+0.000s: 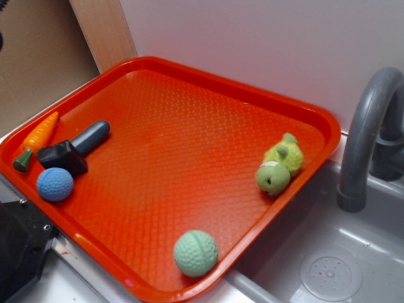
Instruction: Grab the black box.
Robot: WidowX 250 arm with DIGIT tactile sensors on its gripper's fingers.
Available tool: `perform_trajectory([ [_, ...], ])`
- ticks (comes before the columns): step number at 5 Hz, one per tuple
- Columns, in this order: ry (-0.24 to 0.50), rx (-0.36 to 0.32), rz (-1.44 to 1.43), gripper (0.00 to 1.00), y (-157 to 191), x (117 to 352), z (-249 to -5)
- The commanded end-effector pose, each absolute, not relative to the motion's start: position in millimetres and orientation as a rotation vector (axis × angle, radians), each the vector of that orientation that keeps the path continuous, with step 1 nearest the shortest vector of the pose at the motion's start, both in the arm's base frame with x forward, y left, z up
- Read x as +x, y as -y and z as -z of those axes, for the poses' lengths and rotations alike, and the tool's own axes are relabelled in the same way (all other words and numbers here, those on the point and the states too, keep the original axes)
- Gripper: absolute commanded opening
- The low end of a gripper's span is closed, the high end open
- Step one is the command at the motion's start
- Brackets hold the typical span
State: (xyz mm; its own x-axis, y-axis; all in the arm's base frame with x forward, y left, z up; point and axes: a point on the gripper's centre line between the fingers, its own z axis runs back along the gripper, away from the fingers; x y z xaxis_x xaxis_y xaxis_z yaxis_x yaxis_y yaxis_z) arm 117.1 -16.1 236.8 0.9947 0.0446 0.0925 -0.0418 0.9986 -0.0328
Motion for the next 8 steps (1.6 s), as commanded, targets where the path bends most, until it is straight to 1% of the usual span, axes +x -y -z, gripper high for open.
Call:
perform_trajectory([
  [1,0.093,-0.031,-0.043,1.0,16.1,117.1,-236.8],
  [2,0.108,0.021,-0.071,1.0,-4.5,129.2,-205.7],
  [3,0.035,-0.009,-0.086,1.0,-21.4,140.7,-184.8],
  [4,0.034,0.041,-0.119,1.0,-37.3,146.4,-169.8],
  [5,0.022,0.047,-0.122,1.0,-49.9,145.4,-152.5],
  [6,0.042,0.09,-0.116,1.0,-56.3,130.1,-133.4],
  [7,0.063,0.115,-0.08,1.0,-57.9,126.2,-113.1],
  [8,0.076,0.058,-0.018,1.0,-53.6,130.9,-91.1],
])
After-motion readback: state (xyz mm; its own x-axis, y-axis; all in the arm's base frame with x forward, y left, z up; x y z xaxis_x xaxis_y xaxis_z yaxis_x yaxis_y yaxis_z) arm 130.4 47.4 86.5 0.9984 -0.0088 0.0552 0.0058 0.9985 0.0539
